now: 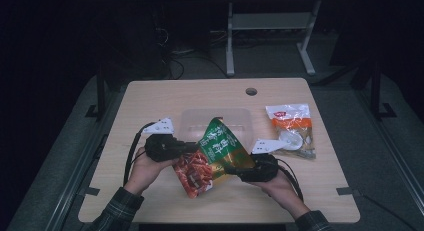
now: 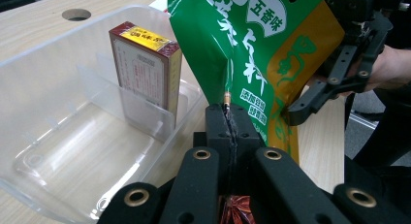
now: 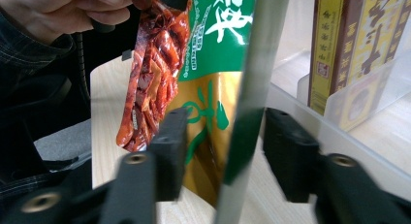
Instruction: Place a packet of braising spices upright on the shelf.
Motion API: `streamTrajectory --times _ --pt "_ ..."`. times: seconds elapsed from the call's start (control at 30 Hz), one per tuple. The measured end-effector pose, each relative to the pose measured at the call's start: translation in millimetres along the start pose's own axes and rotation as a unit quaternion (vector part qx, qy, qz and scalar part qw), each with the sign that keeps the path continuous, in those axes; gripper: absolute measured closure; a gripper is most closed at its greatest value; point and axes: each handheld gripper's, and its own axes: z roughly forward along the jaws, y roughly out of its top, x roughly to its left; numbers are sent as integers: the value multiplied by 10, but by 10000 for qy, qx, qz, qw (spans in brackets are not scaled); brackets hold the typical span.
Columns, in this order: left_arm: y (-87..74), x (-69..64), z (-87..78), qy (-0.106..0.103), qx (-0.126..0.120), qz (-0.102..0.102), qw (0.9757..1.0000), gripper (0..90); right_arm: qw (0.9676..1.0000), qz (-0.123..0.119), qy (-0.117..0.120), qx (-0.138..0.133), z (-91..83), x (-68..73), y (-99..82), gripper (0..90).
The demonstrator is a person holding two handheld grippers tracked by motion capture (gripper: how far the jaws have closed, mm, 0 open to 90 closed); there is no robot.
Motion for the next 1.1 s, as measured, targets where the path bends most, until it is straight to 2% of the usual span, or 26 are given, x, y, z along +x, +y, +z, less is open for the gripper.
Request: streamTrajectory --times 0.1,0.3,0.63,0.87,1.0,1.1 --pt "-1 0 5 29 28 16 10000 898 9999 63 104 10 9 -5 0 704" --pt "-23 -2 21 18 24 2 10000 897 9998 148 158 -7 -21 -12 20 840" --pt "-105 -47 64 -54 102 -73 9999 896 9992 257 195 -236 -136 -58 62 884" --pt "-206 -72 119 -91 313 -70 9994 894 9995 186 195 -159 -157 -77 102 889" --pt "-255 -89 113 -104 335 -103 9993 890 9999 -23 165 36 -146 -85 177 893" --pt "-274 -74 94 -39 349 -15 9994 877 9995 -166 229 111 -130 -85 246 895"
